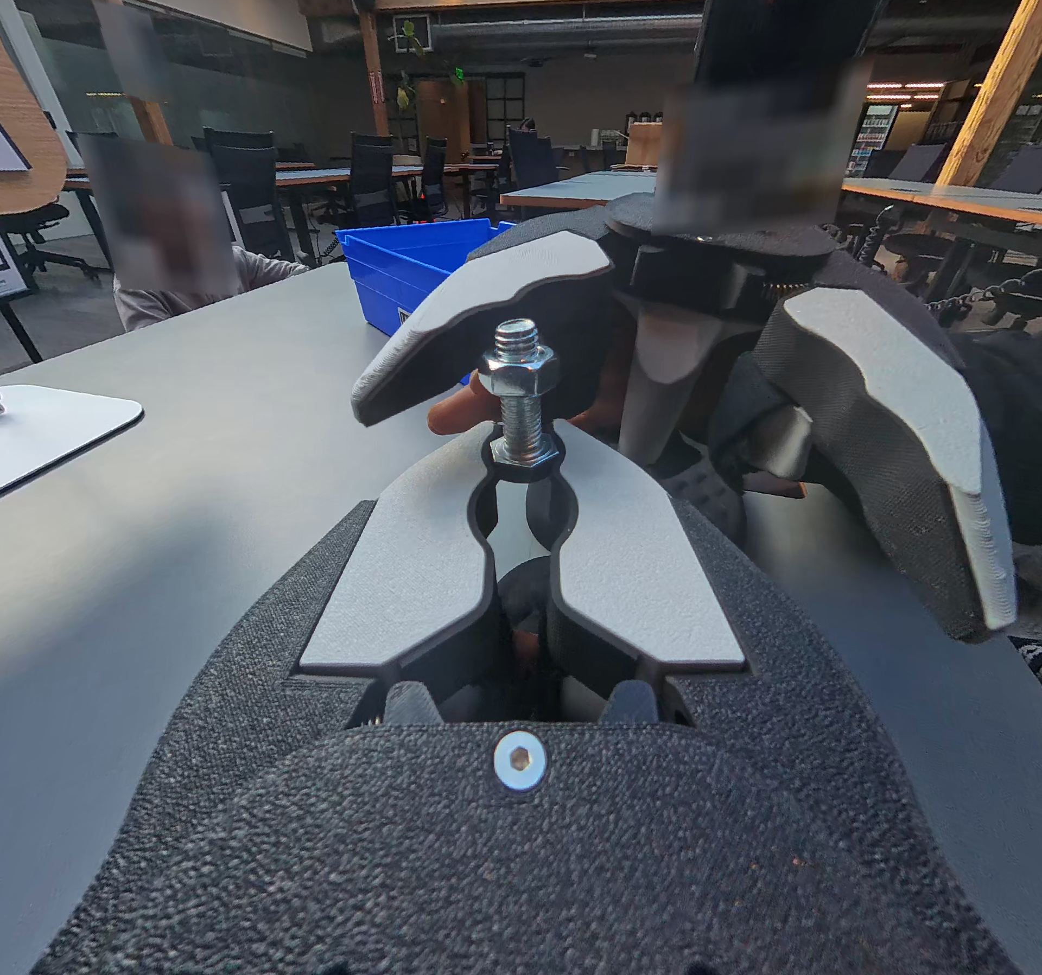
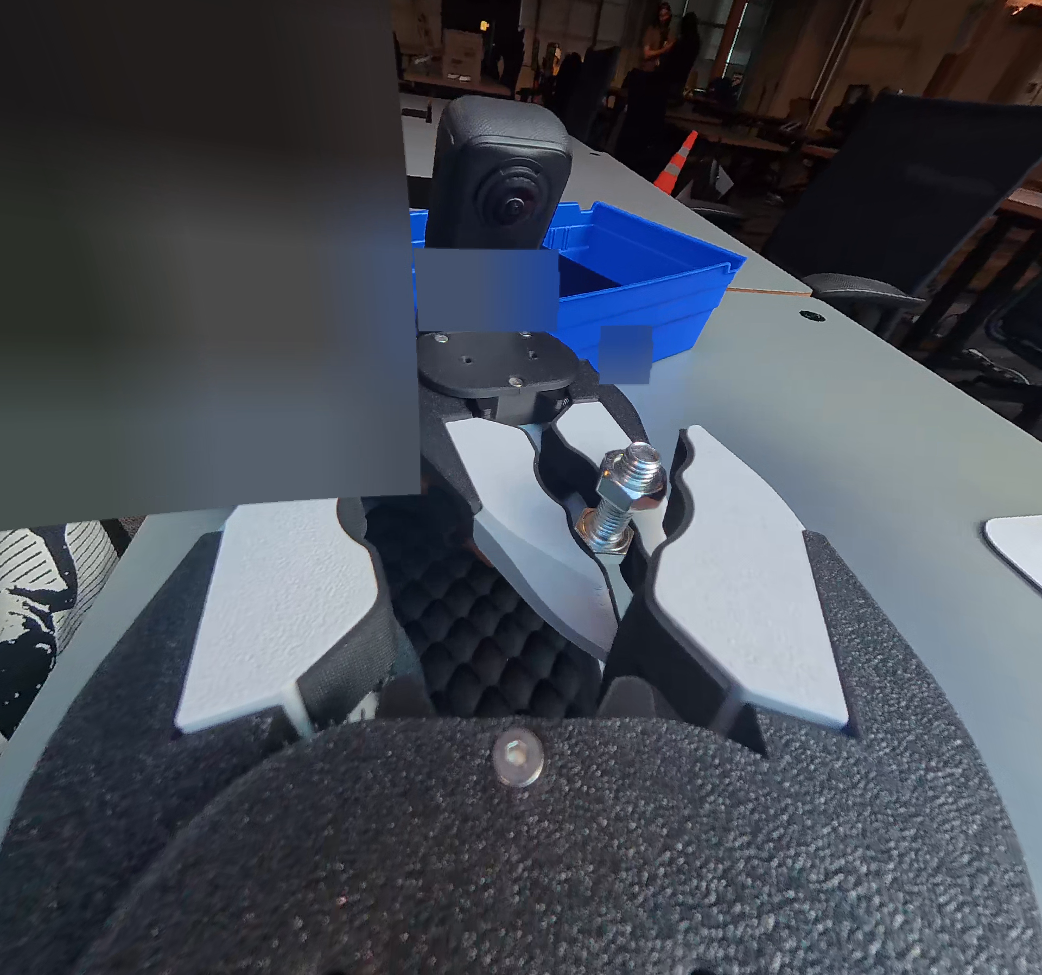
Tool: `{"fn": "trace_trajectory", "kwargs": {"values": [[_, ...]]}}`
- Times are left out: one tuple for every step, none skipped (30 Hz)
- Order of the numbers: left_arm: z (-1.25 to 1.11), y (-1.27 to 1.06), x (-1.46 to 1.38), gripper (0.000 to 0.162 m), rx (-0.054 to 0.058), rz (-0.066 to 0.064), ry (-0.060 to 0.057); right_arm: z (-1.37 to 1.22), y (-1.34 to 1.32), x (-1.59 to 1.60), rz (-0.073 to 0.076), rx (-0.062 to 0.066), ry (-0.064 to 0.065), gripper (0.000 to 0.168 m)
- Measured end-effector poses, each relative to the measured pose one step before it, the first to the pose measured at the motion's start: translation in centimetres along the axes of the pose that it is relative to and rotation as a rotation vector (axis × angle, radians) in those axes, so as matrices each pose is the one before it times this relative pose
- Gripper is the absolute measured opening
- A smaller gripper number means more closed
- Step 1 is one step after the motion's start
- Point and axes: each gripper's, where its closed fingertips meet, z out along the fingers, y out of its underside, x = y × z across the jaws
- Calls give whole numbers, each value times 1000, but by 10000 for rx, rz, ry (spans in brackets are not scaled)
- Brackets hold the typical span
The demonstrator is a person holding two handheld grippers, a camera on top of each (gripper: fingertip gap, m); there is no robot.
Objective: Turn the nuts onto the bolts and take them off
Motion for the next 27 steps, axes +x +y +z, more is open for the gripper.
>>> {"fn": "trace_trajectory", "kwargs": {"values": [[-4, -14, -12, 14, 11, -6, -6, -33, 2, -58, -30, -14, 1, 105], [-14, -14, -22, 14, 11, -5, -15, -80, 15, -88, -6, -10, -17, 104], [-13, -15, -41, 14, 12, -6, -30, -114, -5, -101, 19, 2, -8, 103], [-4, -14, 0, 14, 11, -3, 5, -159, 4, -10, 26, 10, 58, 103], [5, 5, 20, 14, -3, 20, -4, -181, 30, 10, 23, -8, 67, 103], [8, 14, -17, 14, -11, 16, -26, -197, 14, -13, 26, 8, 53, 103], [2, -10, -12, 14, 8, -15, -2, -218, -18, -63, 35, 25, 39, 102], [-23, -33, -40, 14, 25, -33, -8, -208, -25, -51, 38, 20, 57, 103], [-28, -35, -16, 14, 27, -20, 1, -195, 0, -23, 21, -3, 76, 103], [1, -2, -8, 14, 2, -1, -7, -190, 5, -84, 6, -2, 41, 102], [9, 16, -19, 14, -5, 4, -19, -182, -23, -97, 15, 12, 35, 101], [-7, -5, -3, 14, 4, 0, -4, -159, -21, -79, 35, 9, 45, 101], [3, -9, 37, 14, 0, 10, 18, -143, 34, -42, 34, -11, 62, 102], [25, 26, 10, 14, -20, 26, -11, -157, 24, -60, 25, -2, 50, 102], [16, 24, 18, 14, -18, 27, -6, -175, 9, -80, 29, 13, 39, 101], [3, 2, 10, 14, -2, 6, -4, -195, -28, -72, 27, 30, 33, 100], [-18, -21, -48, 14, 16, -29, -18, -201, -44, -78, 29, 36, 24, 98], [-30, -34, -40, 14, 34, -41, 2, -190, -31, -79, 34, 23, 18, 97], [-25, -27, -35, 14, 20, -29, -9, -165, -50, -119, 9, 34, -7, 94], [2, -11, -29, 14, 8, -13, -14, -146, -74, -191, 7, 43, -65, 89], [-2, 3, 3, 14, -2, -2, 1, -118, -88, -307, 11, 41, -132, 83], [21, 22, 26, 14, -17, 11, 15, -66, -73, -311, 1, 33, -145, 78], [15, 23, 16, 14, -17, 23, -3, -64, -20, -280, -39, -4, -128, 72], [10, 7, 22, 14, -5, 9, 9, -56, 9, -103, -62, -25, -39, 68], [-9, -9, -11, 14, 7, -10, 0, -71, 15, 27, -66, -25, 12, 66], [-16, -20, -30, 14, 15, -20, -7, -87, -7, 139, -44, 2, 43, 65], [-7, -16, -14, 14, 12, -19, 1, -73, -49, 327, -4, 37, 128, 66]]}}
